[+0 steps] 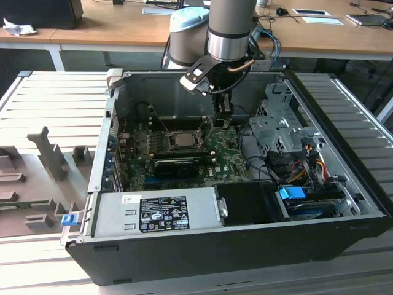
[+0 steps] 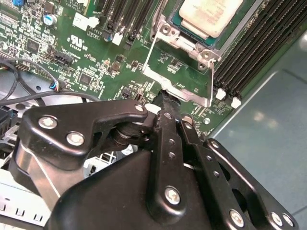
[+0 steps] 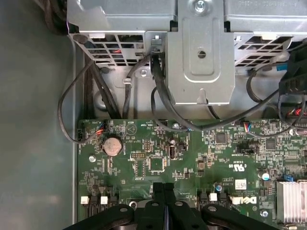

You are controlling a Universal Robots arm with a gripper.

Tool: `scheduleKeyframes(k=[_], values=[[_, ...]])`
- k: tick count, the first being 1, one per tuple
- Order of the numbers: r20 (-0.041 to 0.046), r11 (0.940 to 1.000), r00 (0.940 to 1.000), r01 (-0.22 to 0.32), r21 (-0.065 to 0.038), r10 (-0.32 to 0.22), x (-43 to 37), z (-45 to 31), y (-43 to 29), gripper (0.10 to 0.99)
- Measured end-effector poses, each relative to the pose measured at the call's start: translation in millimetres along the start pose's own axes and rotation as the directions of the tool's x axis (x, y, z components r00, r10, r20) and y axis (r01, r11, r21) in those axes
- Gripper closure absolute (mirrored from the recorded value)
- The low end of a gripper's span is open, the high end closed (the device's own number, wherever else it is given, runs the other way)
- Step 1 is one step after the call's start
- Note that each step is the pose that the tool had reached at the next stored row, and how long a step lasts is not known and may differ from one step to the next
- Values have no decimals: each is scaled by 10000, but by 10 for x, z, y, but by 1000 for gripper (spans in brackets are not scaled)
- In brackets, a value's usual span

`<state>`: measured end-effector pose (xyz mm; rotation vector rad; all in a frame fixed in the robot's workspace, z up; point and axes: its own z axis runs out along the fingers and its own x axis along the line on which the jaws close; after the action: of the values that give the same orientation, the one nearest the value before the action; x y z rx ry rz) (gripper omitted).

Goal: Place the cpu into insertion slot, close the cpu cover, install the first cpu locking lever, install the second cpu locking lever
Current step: 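Close the cpu cover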

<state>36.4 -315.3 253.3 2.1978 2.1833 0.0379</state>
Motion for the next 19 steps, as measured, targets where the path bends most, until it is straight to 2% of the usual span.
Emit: scheduleKeyframes(k=[19], values=[[0, 10000, 10000, 0, 0, 0, 0, -2, -55, 980]])
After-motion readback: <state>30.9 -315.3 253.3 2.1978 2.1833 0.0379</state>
